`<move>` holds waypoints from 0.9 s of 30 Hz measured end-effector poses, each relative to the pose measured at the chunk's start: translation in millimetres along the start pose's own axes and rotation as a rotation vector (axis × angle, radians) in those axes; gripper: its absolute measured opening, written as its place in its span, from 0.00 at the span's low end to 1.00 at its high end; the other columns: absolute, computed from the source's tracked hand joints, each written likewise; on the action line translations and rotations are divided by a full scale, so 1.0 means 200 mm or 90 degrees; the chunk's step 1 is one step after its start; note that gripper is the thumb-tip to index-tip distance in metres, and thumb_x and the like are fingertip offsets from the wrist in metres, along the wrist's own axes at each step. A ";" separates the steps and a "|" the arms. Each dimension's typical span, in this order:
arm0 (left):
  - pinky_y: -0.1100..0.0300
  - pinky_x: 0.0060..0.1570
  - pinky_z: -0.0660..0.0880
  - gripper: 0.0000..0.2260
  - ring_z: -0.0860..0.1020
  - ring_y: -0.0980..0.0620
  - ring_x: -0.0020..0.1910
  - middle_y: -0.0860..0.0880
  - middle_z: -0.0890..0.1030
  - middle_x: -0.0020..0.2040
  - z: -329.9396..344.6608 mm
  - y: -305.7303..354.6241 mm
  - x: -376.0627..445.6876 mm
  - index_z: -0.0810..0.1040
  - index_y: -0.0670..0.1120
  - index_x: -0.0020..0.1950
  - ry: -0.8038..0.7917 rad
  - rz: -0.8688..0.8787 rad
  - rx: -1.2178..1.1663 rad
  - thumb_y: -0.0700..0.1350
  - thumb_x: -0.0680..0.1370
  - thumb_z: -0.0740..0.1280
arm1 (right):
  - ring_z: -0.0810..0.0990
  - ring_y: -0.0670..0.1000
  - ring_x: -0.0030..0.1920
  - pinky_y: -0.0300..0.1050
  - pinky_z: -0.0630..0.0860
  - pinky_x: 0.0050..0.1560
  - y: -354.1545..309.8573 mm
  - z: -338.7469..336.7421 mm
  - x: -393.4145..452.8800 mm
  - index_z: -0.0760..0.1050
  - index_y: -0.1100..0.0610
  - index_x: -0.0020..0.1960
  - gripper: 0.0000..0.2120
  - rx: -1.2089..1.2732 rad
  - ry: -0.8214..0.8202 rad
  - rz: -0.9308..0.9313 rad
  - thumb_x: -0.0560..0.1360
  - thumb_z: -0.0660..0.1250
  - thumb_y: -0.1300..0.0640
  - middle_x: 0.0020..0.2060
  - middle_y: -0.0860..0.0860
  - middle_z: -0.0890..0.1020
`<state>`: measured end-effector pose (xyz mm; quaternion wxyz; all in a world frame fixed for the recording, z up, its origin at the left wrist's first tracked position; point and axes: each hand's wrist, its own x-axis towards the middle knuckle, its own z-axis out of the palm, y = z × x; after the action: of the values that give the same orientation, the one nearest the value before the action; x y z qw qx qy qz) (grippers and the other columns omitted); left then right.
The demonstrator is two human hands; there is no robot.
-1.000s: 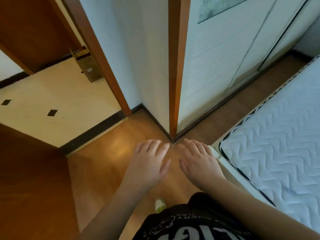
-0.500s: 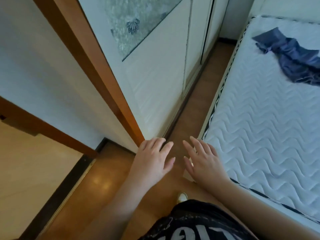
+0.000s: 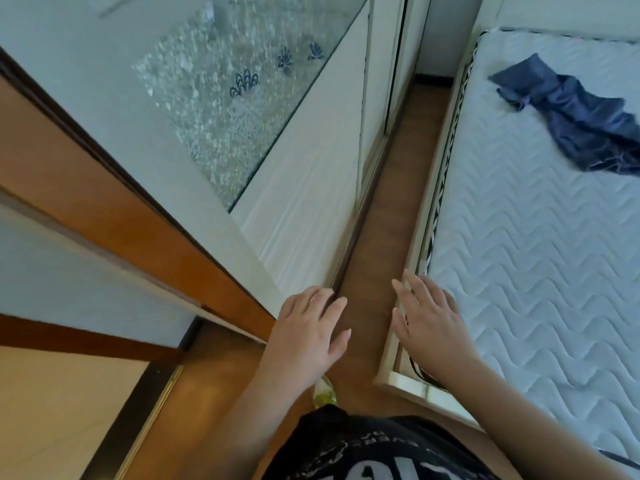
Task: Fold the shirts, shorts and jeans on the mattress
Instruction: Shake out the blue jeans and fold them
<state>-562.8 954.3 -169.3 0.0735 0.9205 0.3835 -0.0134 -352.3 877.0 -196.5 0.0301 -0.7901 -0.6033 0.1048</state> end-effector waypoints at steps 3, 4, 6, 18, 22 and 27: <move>0.50 0.71 0.64 0.22 0.66 0.49 0.72 0.50 0.71 0.71 0.01 -0.09 0.17 0.68 0.52 0.73 -0.002 0.043 0.020 0.58 0.82 0.54 | 0.60 0.53 0.76 0.53 0.58 0.75 -0.04 0.02 0.09 0.64 0.52 0.76 0.26 -0.026 -0.009 0.012 0.81 0.49 0.45 0.75 0.51 0.65; 0.50 0.71 0.64 0.21 0.66 0.48 0.72 0.50 0.71 0.71 0.00 -0.11 0.23 0.68 0.52 0.73 -0.004 0.054 0.020 0.58 0.82 0.55 | 0.63 0.53 0.75 0.53 0.60 0.74 -0.05 0.01 0.11 0.65 0.52 0.75 0.26 -0.023 -0.010 0.023 0.81 0.49 0.45 0.74 0.52 0.67; 0.49 0.69 0.66 0.20 0.69 0.47 0.71 0.49 0.73 0.69 -0.02 -0.14 0.31 0.71 0.51 0.71 0.001 0.081 0.029 0.57 0.81 0.58 | 0.68 0.55 0.72 0.54 0.64 0.72 -0.07 -0.01 0.15 0.70 0.54 0.73 0.26 -0.012 -0.006 0.057 0.80 0.48 0.45 0.71 0.53 0.71; 0.51 0.73 0.61 0.24 0.64 0.50 0.73 0.51 0.67 0.73 -0.01 -0.03 0.85 0.59 0.53 0.77 0.002 0.095 -0.045 0.56 0.82 0.55 | 0.57 0.53 0.77 0.50 0.53 0.75 0.23 -0.16 0.55 0.63 0.52 0.76 0.24 -0.005 0.003 0.149 0.82 0.52 0.48 0.76 0.51 0.63; 0.50 0.71 0.64 0.25 0.66 0.50 0.72 0.51 0.69 0.72 0.03 -0.03 1.06 0.59 0.52 0.78 0.004 -0.019 -0.078 0.57 0.82 0.55 | 0.56 0.53 0.77 0.51 0.53 0.76 0.38 -0.18 0.78 0.61 0.52 0.77 0.25 0.017 -0.007 0.147 0.82 0.51 0.48 0.77 0.51 0.62; 0.50 0.70 0.67 0.24 0.68 0.50 0.71 0.52 0.71 0.70 0.09 0.09 1.44 0.61 0.53 0.76 -0.020 -0.019 -0.075 0.59 0.81 0.54 | 0.60 0.55 0.76 0.52 0.57 0.74 0.65 -0.24 1.07 0.65 0.53 0.75 0.24 0.042 -0.002 0.135 0.81 0.56 0.49 0.75 0.52 0.65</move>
<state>-347.3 1142.3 -207.7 0.1336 0.9085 0.3959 -0.0059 -166.8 1051.6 -200.2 0.0433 -0.8480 -0.5124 0.1285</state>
